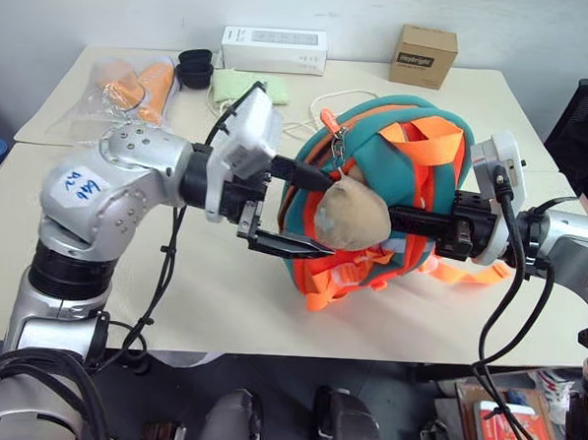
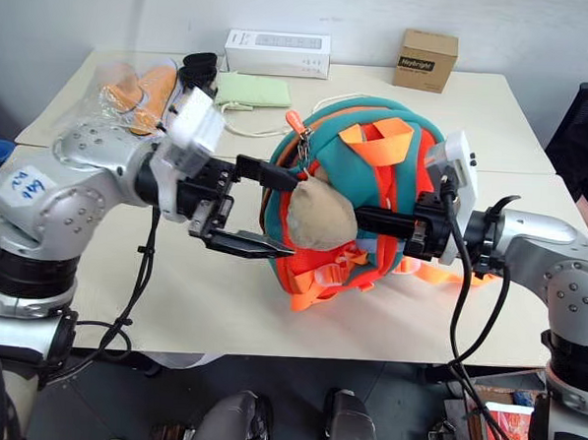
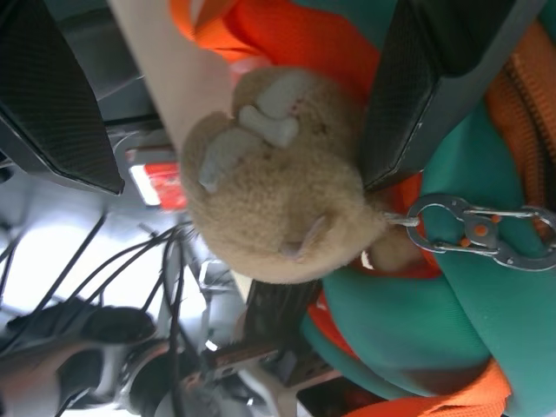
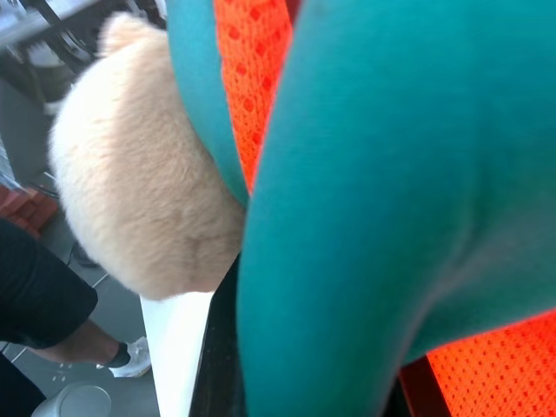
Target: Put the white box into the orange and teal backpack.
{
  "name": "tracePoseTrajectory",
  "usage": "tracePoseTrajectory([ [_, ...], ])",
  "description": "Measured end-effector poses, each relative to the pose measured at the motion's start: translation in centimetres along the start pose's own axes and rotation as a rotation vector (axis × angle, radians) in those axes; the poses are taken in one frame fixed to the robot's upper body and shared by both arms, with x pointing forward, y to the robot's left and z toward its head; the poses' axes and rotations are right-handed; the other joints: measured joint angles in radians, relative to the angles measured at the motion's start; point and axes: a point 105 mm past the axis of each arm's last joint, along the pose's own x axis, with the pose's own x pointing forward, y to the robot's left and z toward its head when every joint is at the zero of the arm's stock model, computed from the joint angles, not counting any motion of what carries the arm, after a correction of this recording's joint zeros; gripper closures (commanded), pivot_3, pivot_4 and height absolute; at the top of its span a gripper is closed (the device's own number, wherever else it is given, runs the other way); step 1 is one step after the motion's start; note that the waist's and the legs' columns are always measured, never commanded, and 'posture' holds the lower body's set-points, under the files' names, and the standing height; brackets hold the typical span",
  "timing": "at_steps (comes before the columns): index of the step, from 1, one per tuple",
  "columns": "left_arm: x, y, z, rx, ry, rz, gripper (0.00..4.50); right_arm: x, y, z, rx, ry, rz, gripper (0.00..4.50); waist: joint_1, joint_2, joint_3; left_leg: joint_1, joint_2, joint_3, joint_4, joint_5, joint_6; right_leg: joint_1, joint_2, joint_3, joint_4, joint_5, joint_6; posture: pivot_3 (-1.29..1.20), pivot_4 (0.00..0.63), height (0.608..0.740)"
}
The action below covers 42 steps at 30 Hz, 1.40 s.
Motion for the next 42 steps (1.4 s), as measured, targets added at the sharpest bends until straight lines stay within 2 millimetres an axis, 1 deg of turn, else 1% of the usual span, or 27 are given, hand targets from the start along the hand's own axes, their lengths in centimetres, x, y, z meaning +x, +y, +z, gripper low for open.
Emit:
tracePoseTrajectory([
  [2, 0.6, 0.3, -0.6, 0.039, 0.012, 0.036, 0.02, -0.1, 0.0, 0.1, 0.002, -0.008, 0.001, 4.50, 0.001, 0.000, 0.000, 0.001, 0.000, 0.000, 0.000, 0.000, 0.000, 0.000, 0.000, 0.000, -0.001, 0.000, 0.000, 0.00, 0.150, 0.740],
  [4, 1.1, 0.6, -1.1, 0.039, 0.012, 0.061, 0.02, -0.2, 0.2, 0.3, 0.007, -0.019, 0.007, 4.50, 0.001, 0.000, 0.000, 0.000, 0.000, 0.000, 0.000, 0.000, 0.000, 0.000, 0.000, 0.000, -0.001, 0.000, 0.000, 0.00, 0.150, 0.740],
  [6, 1.6, 0.8, -1.1, 0.033, -0.006, 0.078, 0.02, -0.3, 0.3, 0.6, 0.008, -0.032, 0.010, 4.50, 0.008, 0.000, 0.000, 0.000, 0.000, 0.000, 0.000, 0.000, 0.001, 0.000, -0.001, 0.000, -0.001, 0.000, 0.000, 0.00, 0.150, 0.740],
  [8, 1.9, 1.1, -1.1, 0.017, -0.029, 0.092, 0.45, -0.3, 0.4, 0.5, 0.015, -0.035, 0.015, 4.50, 0.014, 0.000, 0.000, 0.000, 0.000, -0.001, 0.000, 0.000, 0.001, 0.000, -0.001, 0.000, -0.001, 0.000, 0.000, 0.00, 0.150, 0.740],
  [9, 1.9, 1.2, -1.1, 0.009, -0.037, 0.099, 0.57, -0.3, 0.4, 0.5, 0.018, -0.035, 0.016, 4.50, 0.014, 0.000, 0.000, 0.000, 0.000, -0.001, 0.000, 0.000, 0.001, 0.001, -0.001, 0.000, -0.001, 0.000, 0.000, 0.00, 0.150, 0.740],
  [12, 2.0, 1.7, -1.3, -0.022, -0.054, 0.114, 1.48, -0.4, 0.4, 0.4, 0.025, -0.036, 0.016, 4.50, 0.013, 0.000, 0.000, 0.000, 0.000, -0.001, 0.000, 0.000, 0.001, 0.001, -0.001, 0.000, -0.001, 0.000, 0.000, 0.00, 0.150, 0.740],
  [17, 1.8, 1.9, -1.7, -0.038, -0.055, 0.112, 2.87, -0.7, 0.3, 0.1, 0.035, -0.025, 0.007, 4.50, 0.013, 0.000, 0.000, 0.000, 0.000, -0.001, 0.000, 0.000, 0.001, 0.001, -0.001, 0.000, -0.001, 0.000, 0.000, 0.00, 0.150, 0.740],
  [20, 1.5, 1.9, -1.7, -0.048, -0.058, 0.105, 3.51, -0.8, 0.3, -0.2, 0.043, -0.016, 0.002, 4.50, 0.012, 0.000, 0.000, 0.000, 0.000, -0.001, 0.000, 0.000, 0.001, 0.001, -0.001, 0.000, -0.001, 0.000, 0.000, 0.00, 0.150, 0.740],
  [22, 1.0, 1.8, -1.6, -0.061, -0.067, 0.089, 3.79, -0.9, 0.2, -0.3, 0.045, -0.011, -0.005, 4.50, 0.012, 0.000, 0.000, 0.000, 0.000, -0.001, 0.000, 0.000, 0.001, 0.000, -0.001, 0.000, -0.001, 0.000, 0.000, 0.00, 0.150, 0.740],
  [25, -0.5, 1.7, -1.0, -0.108, -0.082, 0.061, 3.91, -1.8, -0.2, -0.2, 0.042, -0.021, -0.041, 4.50, 0.012, 0.000, 0.000, 0.000, 0.000, -0.001, 0.000, 0.000, 0.001, 0.000, -0.001, 0.000, 0.000, 0.000, 0.000, 0.00, 0.150, 0.740],
  [29, -3.4, 2.1, 1.2, -0.148, -0.126, 0.049, 3.91, -2.6, -0.6, -0.4, 0.046, -0.027, -0.082, 4.50, 0.012, 0.000, 0.000, 0.000, 0.000, -0.001, 0.000, 0.000, 0.001, 0.000, -0.001, -0.001, -0.001, 0.000, 0.000, 0.00, 0.150, 0.740],
  [32, -6.1, 2.4, 1.3, -0.167, -0.080, 0.067, 3.91, -3.4, -0.8, -1.0, 0.069, -0.030, -0.109, 4.50, 0.011, 0.000, 0.000, 0.000, 0.000, 0.000, 0.000, 0.000, 0.001, 0.000, 0.000, -0.004, -0.001, 0.000, 0.000, 0.00, 0.150, 0.740],
  [34, -7.7, 2.0, 0.2, -0.168, 0.004, 0.057, 3.91, -3.8, -0.9, -0.9, 0.071, -0.046, -0.123, 4.50, 0.007, 0.000, 0.000, 0.000, 0.000, 0.001, -0.001, 0.000, 0.001, -0.001, 0.000, -0.006, 0.000, 0.000, 0.000, 0.00, 0.150, 0.740],
  [35, -7.9, 1.7, -0.3, -0.167, 0.027, 0.043, 3.91, -4.1, -0.9, -0.8, 0.069, -0.056, -0.129, 4.50, 0.007, 0.000, 0.000, 0.001, 0.000, 0.001, -0.001, 0.000, 0.001, 0.000, 0.000, -0.006, -0.001, 0.000, 0.000, 0.00, 0.150, 0.740],
  [37, -8.0, 1.1, -1.7, -0.166, 0.087, 0.007, 3.91, -4.4, -1.0, -0.8, 0.070, -0.065, -0.140, 4.50, 0.007, 0.000, 0.000, 0.001, 0.000, 0.001, -0.001, 0.000, 0.001, 0.000, 0.000, -0.006, -0.002, 0.000, 0.000, 0.00, 0.150, 0.740],
  [39, -7.7, 0.7, -3.5, -0.156, 0.154, -0.014, 3.91, -4.7, -1.0, -0.9, 0.081, -0.069, -0.142, 4.50, 0.010, 0.000, 0.000, 0.001, 0.000, 0.001, -0.001, 0.000, 0.001, 0.000, 0.000, -0.005, -0.003, 0.000, 0.000, 0.00, 0.150, 0.740],
  [42, -7.3, 0.3, -5.6, -0.137, 0.234, -0.032, 3.91, -5.0, -0.8, -0.5, 0.077, -0.089, -0.139, 4.50, 0.012, 0.000, 0.000, 0.000, 0.000, 0.001, 0.000, 0.000, 0.001, -0.001, 0.000, -0.004, -0.003, 0.000, 0.000, 0.00, 0.150, 0.740],
])
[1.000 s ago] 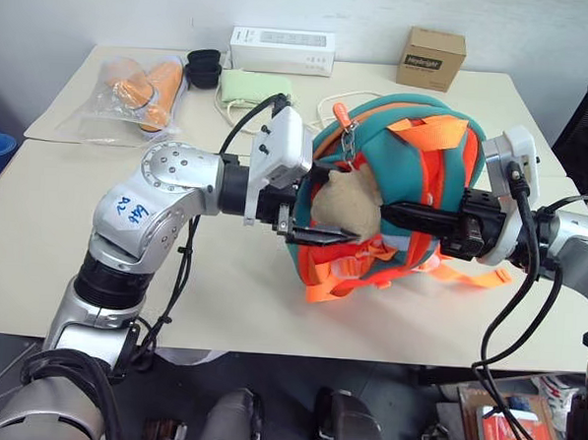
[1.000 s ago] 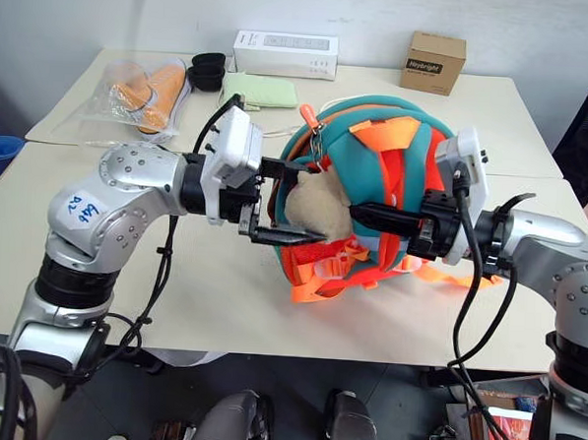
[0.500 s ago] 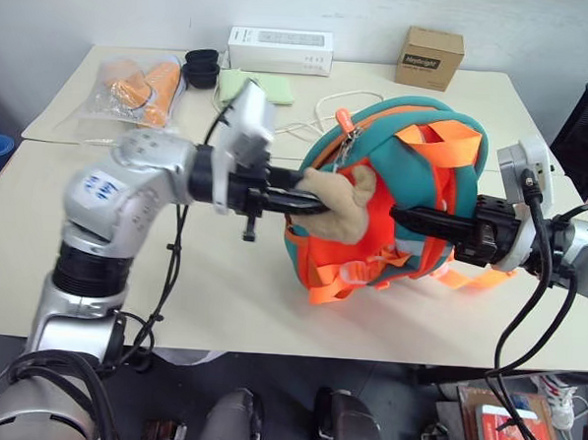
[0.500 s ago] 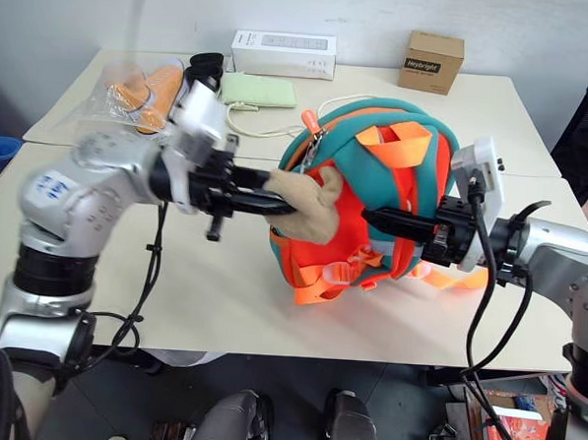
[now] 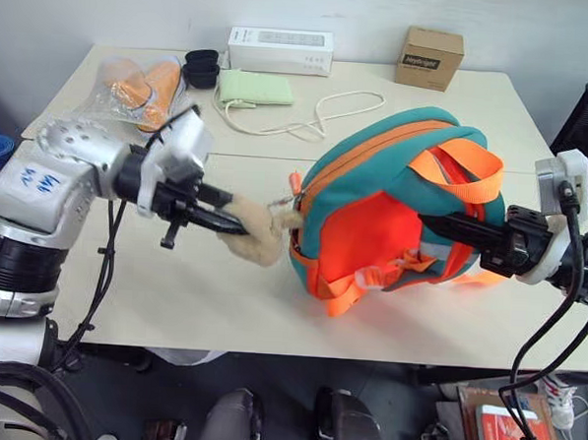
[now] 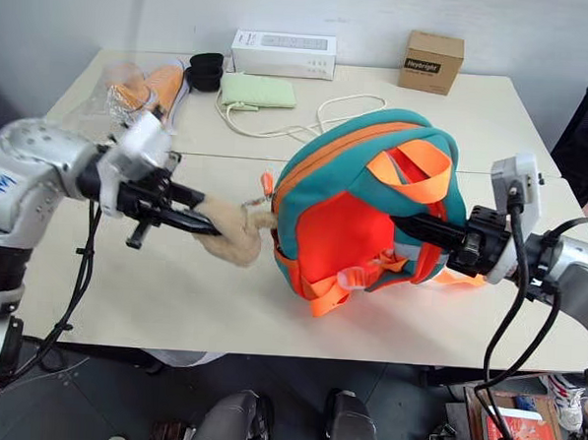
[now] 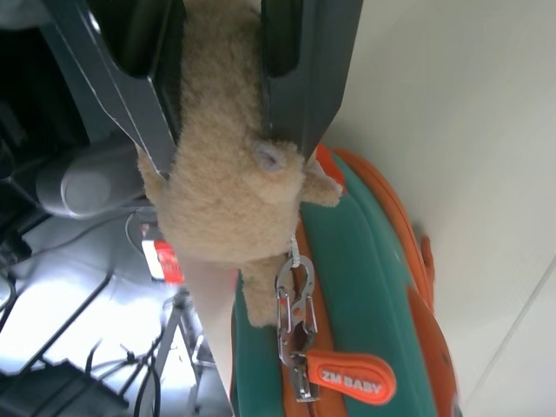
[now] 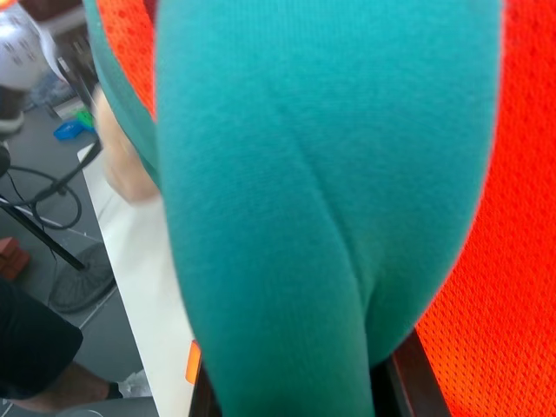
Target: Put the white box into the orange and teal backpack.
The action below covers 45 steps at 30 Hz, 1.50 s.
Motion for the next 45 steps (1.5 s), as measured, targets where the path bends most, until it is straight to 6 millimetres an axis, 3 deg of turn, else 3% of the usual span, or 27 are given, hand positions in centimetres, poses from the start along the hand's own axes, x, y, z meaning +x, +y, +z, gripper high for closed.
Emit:
tracePoseTrajectory([
  [5, 1.5, -0.5, -1.4, 0.049, 0.060, -0.036, 3.91, 0.0, 0.2, 0.6, 0.002, -0.017, 0.020, 4.50, -0.001, 0.000, 0.000, 0.000, 0.000, 0.000, 0.000, 0.000, 0.000, 0.000, 0.000, 0.003, 0.000, 0.000, 0.000, 0.00, 0.150, 0.740],
  [8, 3.4, -0.8, -3.2, 0.089, 0.117, -0.056, 3.91, -0.2, 0.6, 1.3, -0.004, -0.027, 0.037, 4.50, -0.001, 0.000, 0.000, 0.000, 0.000, 0.000, 0.000, 0.000, 0.001, 0.000, 0.000, 0.003, 0.000, 0.000, 0.000, 0.00, 0.150, 0.740],
  [18, 7.1, 1.4, -6.2, 0.104, 0.188, -0.013, 3.91, -0.3, 3.7, 3.0, -0.004, -0.082, 0.146, 4.50, 0.002, 0.000, 0.000, 0.000, 0.000, -0.001, 0.000, -0.001, 0.002, 0.000, -0.002, 0.003, 0.000, 0.000, 0.000, 0.00, 0.150, 0.740],
  [25, 6.7, 6.6, -5.5, 0.114, 0.187, 0.177, 3.91, -0.2, 5.3, 1.9, 0.003, -0.041, 0.163, 4.50, 0.004, 0.000, 0.000, -0.001, -0.001, -0.003, 0.001, -0.001, 0.005, 0.002, -0.004, 0.002, -0.001, 0.000, 0.001, 0.00, 0.150, 0.740],
  [30, 6.0, 6.8, -5.5, 0.088, 0.161, 0.170, 3.91, 0.1, 4.9, 0.4, -0.033, 0.006, 0.093, 4.50, -0.003, 0.000, 0.000, -0.001, 0.000, -0.002, 0.001, -0.002, 0.004, 0.001, -0.002, 0.001, 0.001, 0.001, 0.001, 0.00, 0.150, 0.740],
  [31, 5.8, 6.5, -5.7, 0.072, 0.157, 0.158, 3.58, 0.1, 4.6, -0.1, -0.039, 0.024, 0.073, 3.87, -0.003, 0.000, 0.000, -0.001, 0.000, -0.002, 0.001, -0.002, 0.004, 0.001, -0.002, 0.000, 0.000, 0.001, 0.001, 0.00, 0.150, 0.740],
  [37, 3.4, 3.9, -6.1, -0.093, 0.077, 0.101, 1.66, -1.0, 2.5, -1.8, -0.056, 0.123, -0.009, 1.89, -0.006, 0.000, 0.000, -0.001, 0.000, -0.002, 0.001, -0.001, 0.004, 0.001, -0.001, 0.001, 0.000, 0.001, 0.001, 0.00, 0.150, 0.740],
  [42, -0.7, 1.2, -4.9, -0.261, -0.043, 0.080, 0.02, -4.7, 1.8, -2.5, -0.087, 0.248, -0.017, 0.08, -0.006, 0.000, 0.000, -0.001, 0.000, -0.002, 0.001, -0.002, 0.004, 0.002, 0.000, 0.001, 0.000, 0.001, 0.001, 0.00, 0.150, 0.740],
  [45, -3.0, 0.4, -3.1, -0.314, -0.141, 0.099, 0.01, -7.3, 0.8, -1.1, -0.095, 0.261, -0.055, 0.04, -0.005, 0.000, 0.000, 0.002, 0.000, -0.002, 0.001, -0.002, 0.004, 0.005, -0.001, 0.001, -0.002, 0.001, 0.001, 0.00, 0.150, 0.740],
])
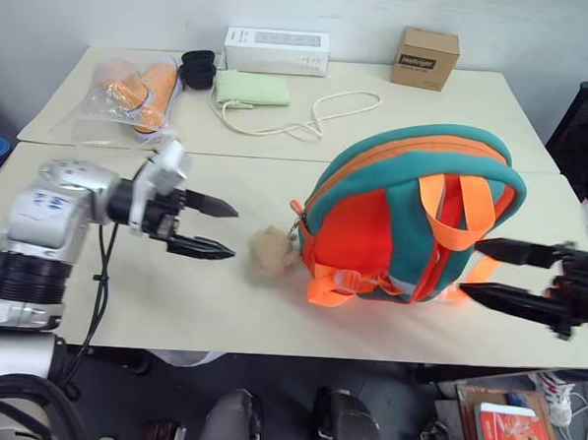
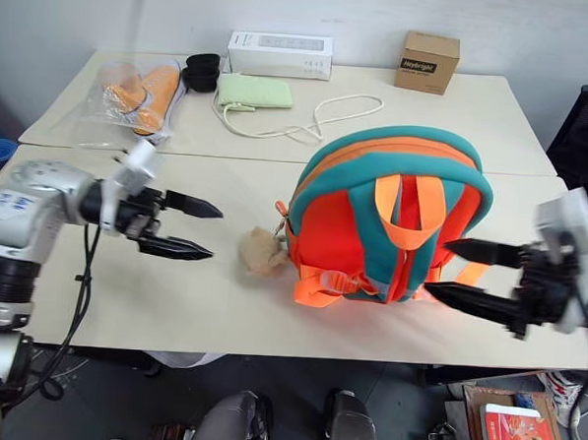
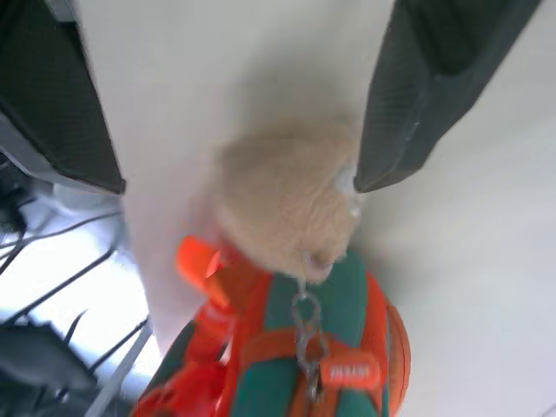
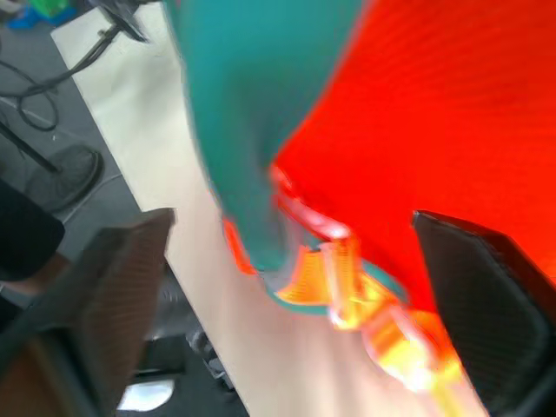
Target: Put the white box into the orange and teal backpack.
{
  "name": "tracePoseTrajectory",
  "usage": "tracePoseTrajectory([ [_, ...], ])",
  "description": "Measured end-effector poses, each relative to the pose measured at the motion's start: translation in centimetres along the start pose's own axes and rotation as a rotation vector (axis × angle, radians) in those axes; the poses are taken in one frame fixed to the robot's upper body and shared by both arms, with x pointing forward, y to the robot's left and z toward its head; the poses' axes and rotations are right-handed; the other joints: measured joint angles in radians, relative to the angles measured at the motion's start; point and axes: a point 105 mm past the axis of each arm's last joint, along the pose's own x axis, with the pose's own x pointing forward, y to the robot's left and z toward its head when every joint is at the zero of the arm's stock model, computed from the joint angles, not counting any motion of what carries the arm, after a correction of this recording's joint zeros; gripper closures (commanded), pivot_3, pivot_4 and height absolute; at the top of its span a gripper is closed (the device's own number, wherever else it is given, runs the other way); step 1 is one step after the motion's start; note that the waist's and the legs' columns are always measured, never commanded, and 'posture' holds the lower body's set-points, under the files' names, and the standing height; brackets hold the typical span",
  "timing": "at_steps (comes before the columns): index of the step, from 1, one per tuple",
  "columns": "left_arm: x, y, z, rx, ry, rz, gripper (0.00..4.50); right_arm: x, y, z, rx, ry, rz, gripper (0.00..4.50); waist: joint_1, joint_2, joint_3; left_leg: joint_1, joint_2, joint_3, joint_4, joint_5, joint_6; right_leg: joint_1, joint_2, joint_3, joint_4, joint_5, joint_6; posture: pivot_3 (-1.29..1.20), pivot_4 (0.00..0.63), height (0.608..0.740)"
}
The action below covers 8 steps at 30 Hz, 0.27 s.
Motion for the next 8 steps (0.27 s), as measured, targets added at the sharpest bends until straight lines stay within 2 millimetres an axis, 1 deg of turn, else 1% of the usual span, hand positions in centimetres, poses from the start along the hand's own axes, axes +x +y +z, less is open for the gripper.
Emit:
tracePoseTrajectory([
  [2, -1.9, -0.4, 1.1, -0.035, -0.058, 0.043, 0.01, -2.3, -1.0, 0.5, -0.002, 0.019, -0.046, 0.04, 0.002, 0.000, 0.000, 0.001, 0.001, -0.002, 0.000, 0.000, 0.000, 0.001, 0.000, 0.000, -0.001, 0.000, 0.000, 0.00, 0.150, 0.740],
  [3, -2.5, -0.6, 1.4, -0.040, -0.076, 0.062, 0.01, -3.1, -1.5, 0.7, -0.004, 0.021, -0.066, 0.04, 0.002, 0.000, 0.000, 0.001, 0.000, -0.002, 0.000, 0.000, 0.000, 0.002, 0.000, 0.000, -0.001, 0.000, -0.001, 0.00, 0.150, 0.740],
  [5, -4.7, -1.1, 2.7, -0.040, -0.123, 0.120, 0.01, -5.1, -2.4, 1.0, 0.006, 0.019, -0.111, 0.04, 0.002, 0.000, 0.000, 0.000, 0.001, -0.002, 0.000, 0.000, -0.001, 0.001, 0.000, 0.000, -0.001, -0.001, -0.001, 0.00, 0.150, 0.740],
  [8, -7.3, -1.8, 4.0, -0.011, -0.168, 0.204, 0.01, -7.4, -3.3, 1.6, 0.024, -0.006, -0.159, 0.04, -0.002, 0.000, 0.000, 0.001, 0.001, -0.002, 0.000, -0.001, -0.002, 0.001, 0.000, 0.000, -0.001, -0.001, -0.002, 0.00, 0.150, 0.740],
])
